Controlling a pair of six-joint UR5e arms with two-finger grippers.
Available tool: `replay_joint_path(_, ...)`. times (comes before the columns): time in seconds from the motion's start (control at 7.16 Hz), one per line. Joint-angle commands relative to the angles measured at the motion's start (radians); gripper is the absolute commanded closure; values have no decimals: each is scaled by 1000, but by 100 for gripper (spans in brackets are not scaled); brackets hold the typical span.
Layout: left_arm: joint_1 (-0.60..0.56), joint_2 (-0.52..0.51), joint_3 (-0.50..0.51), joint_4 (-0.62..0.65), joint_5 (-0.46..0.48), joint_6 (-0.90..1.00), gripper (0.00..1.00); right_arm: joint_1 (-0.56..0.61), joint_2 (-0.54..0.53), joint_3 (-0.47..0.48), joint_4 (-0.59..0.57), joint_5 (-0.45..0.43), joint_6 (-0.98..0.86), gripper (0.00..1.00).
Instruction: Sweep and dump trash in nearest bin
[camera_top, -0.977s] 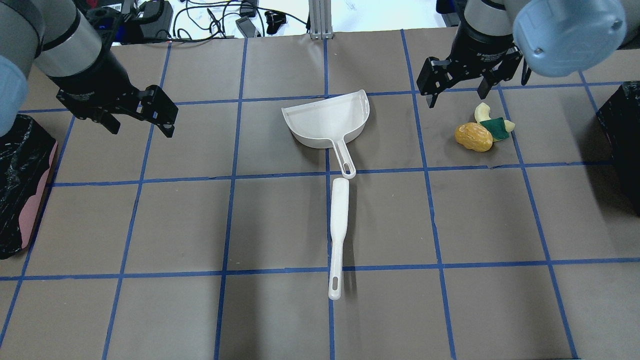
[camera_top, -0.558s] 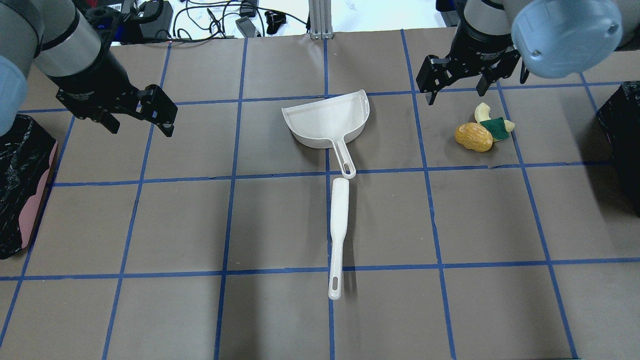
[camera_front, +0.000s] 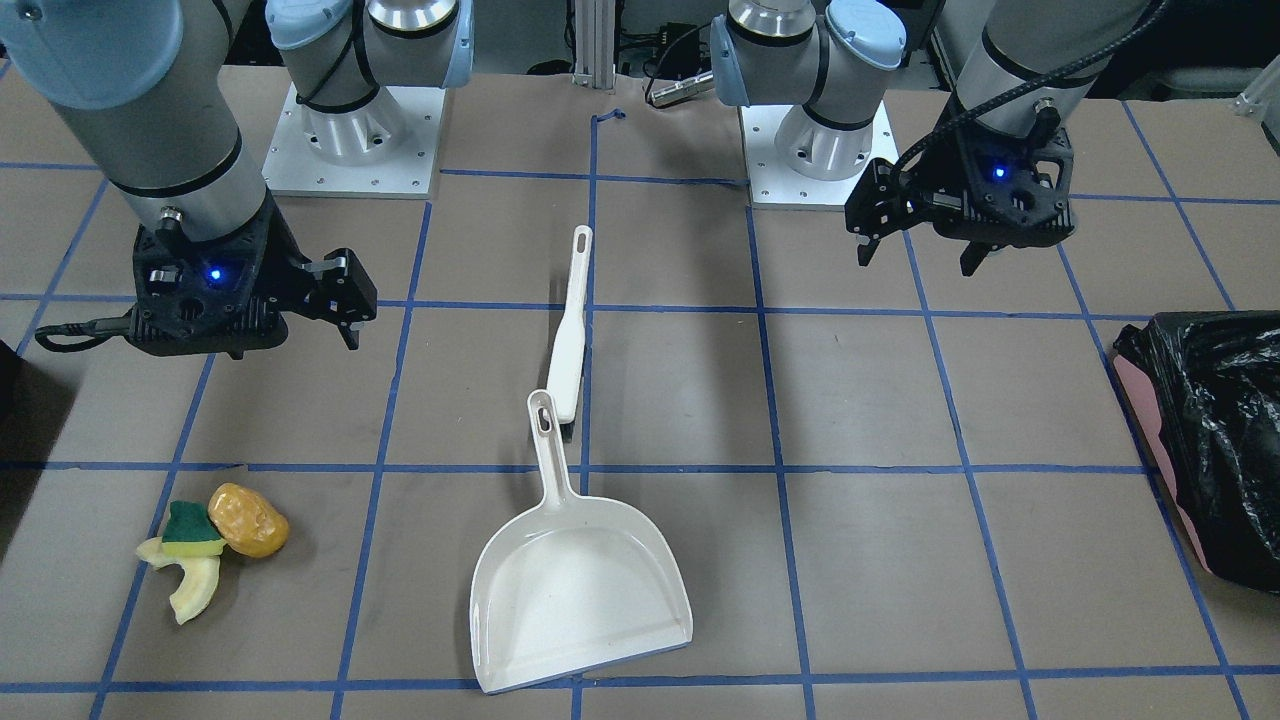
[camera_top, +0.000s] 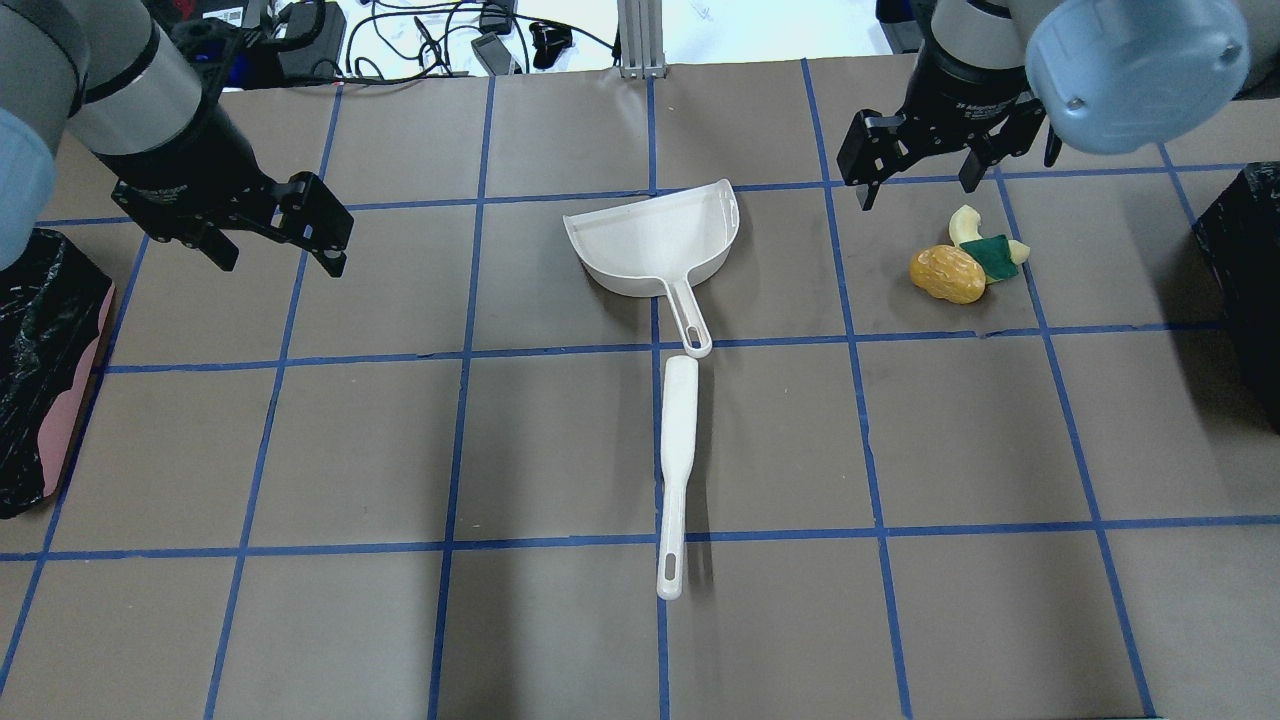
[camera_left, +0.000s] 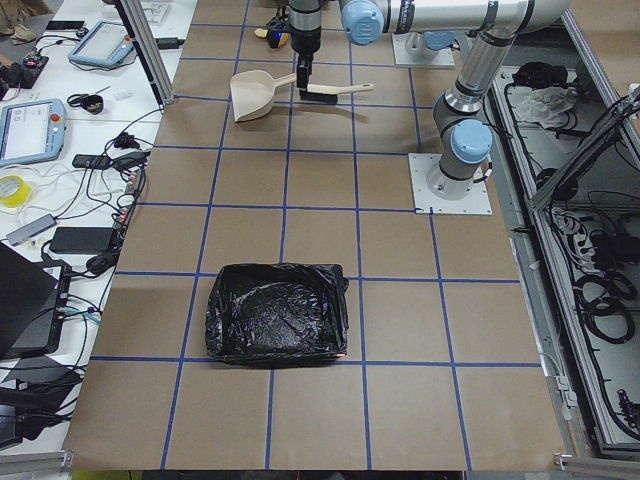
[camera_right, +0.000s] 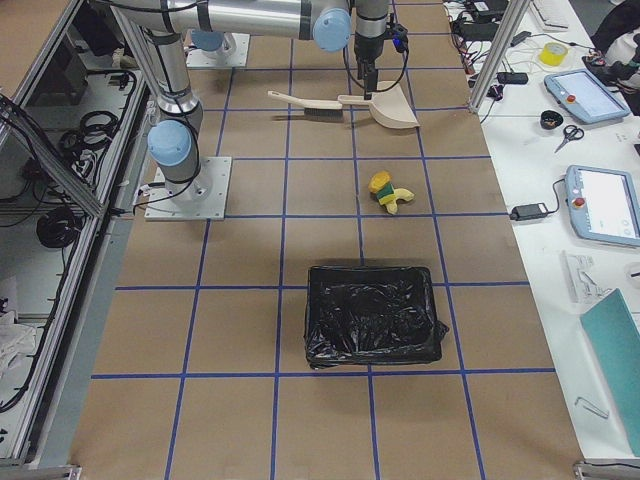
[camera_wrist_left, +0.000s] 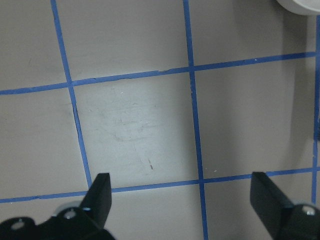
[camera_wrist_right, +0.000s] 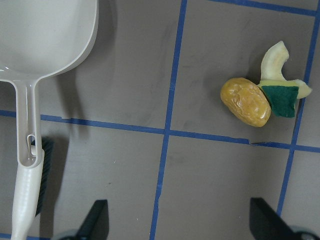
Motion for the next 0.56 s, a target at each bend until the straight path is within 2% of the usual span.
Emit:
replay_joint_path(0.0,2,2,0,-9,0,-1,0,0,-6,0,3,-2,0,0)
replay_joint_path(0.42,2,-3,0,-17,0,-1,0,0,-4,0,-5,-1,-1,0)
